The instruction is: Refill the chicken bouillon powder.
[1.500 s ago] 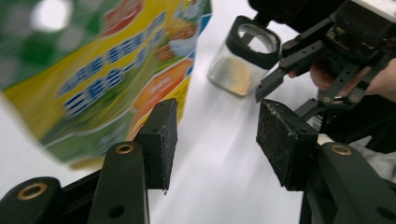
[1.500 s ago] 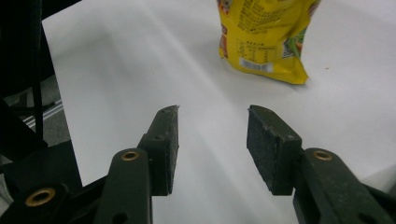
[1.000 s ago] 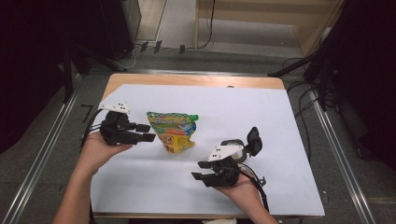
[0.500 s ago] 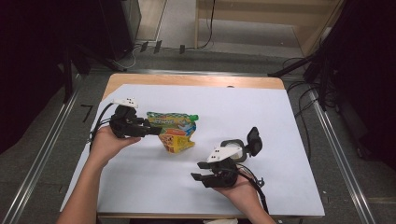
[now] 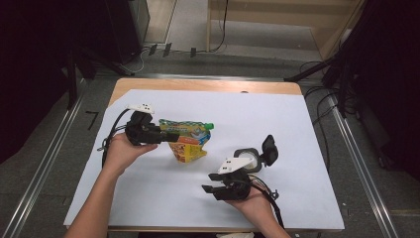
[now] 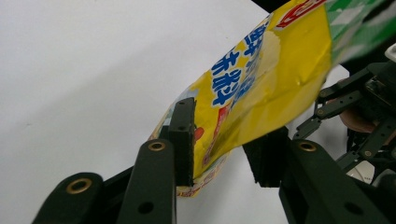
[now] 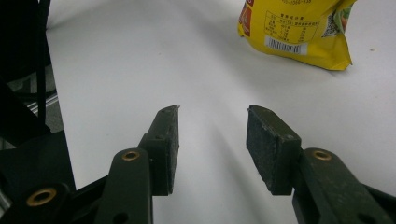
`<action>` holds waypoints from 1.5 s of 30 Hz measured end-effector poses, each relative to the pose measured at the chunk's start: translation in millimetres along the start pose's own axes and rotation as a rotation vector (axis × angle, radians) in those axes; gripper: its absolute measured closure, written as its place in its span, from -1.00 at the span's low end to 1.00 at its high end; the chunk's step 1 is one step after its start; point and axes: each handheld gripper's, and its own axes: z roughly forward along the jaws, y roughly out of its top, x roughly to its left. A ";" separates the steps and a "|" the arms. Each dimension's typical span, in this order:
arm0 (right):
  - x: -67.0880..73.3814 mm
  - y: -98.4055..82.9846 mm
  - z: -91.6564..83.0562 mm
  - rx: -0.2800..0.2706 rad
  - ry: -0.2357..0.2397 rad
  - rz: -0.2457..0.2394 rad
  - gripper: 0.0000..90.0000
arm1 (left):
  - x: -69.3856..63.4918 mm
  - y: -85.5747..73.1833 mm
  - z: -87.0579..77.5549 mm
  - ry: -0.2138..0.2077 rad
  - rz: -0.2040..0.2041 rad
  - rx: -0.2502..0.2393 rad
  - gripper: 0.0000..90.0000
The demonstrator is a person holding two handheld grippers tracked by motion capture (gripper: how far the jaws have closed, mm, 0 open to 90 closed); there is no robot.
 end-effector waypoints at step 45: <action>-5.1 7.3 33.0 -0.064 -0.073 0.025 0.15 | -58.1 37.1 -15.9 -0.003 -0.028 -0.069 1.00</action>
